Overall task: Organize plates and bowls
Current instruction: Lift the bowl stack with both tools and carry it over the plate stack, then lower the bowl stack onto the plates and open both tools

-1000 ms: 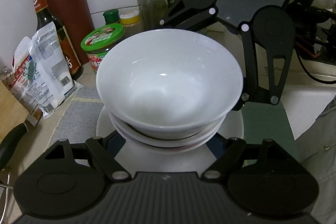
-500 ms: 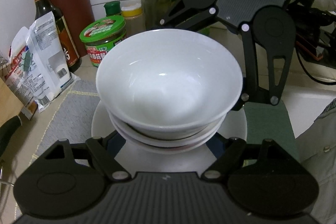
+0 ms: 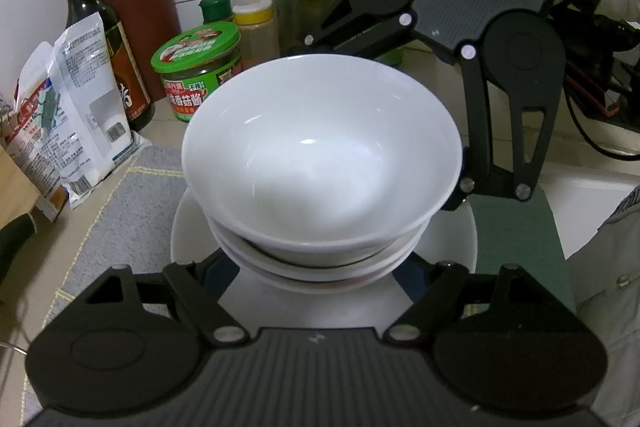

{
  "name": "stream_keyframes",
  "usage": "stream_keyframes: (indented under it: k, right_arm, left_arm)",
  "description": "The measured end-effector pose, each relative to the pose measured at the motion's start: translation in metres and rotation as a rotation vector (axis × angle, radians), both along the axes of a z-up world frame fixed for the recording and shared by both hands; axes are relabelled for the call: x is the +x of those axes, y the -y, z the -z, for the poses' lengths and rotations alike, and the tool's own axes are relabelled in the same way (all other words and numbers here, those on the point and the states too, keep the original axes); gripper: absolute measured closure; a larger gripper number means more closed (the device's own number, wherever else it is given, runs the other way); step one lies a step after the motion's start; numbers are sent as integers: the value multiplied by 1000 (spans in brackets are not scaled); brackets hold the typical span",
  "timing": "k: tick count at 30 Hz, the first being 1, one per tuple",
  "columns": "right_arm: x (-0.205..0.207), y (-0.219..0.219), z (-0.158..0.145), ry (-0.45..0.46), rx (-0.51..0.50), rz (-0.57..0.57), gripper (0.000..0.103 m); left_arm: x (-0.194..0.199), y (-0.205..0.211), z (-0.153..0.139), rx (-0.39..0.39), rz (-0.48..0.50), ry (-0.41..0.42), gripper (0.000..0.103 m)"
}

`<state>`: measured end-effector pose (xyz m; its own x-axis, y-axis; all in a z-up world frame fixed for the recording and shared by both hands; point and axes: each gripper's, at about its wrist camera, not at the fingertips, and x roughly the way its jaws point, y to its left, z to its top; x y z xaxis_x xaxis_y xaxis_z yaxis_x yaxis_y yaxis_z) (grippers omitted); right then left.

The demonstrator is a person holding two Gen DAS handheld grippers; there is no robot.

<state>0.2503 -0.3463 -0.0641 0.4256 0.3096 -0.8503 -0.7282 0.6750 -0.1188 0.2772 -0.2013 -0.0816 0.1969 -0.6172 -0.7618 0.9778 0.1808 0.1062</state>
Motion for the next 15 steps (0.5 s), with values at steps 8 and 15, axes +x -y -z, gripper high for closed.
stream_keyframes:
  k: [8, 15]
  right_arm:
    - [1, -1, 0, 0, 7, 3, 12]
    - [-6, -2, -5, 33, 5, -36, 0]
  left_arm:
    - [1, 0, 1, -7, -14, -5, 20]
    - [-12, -11, -6, -39, -80, 75, 6]
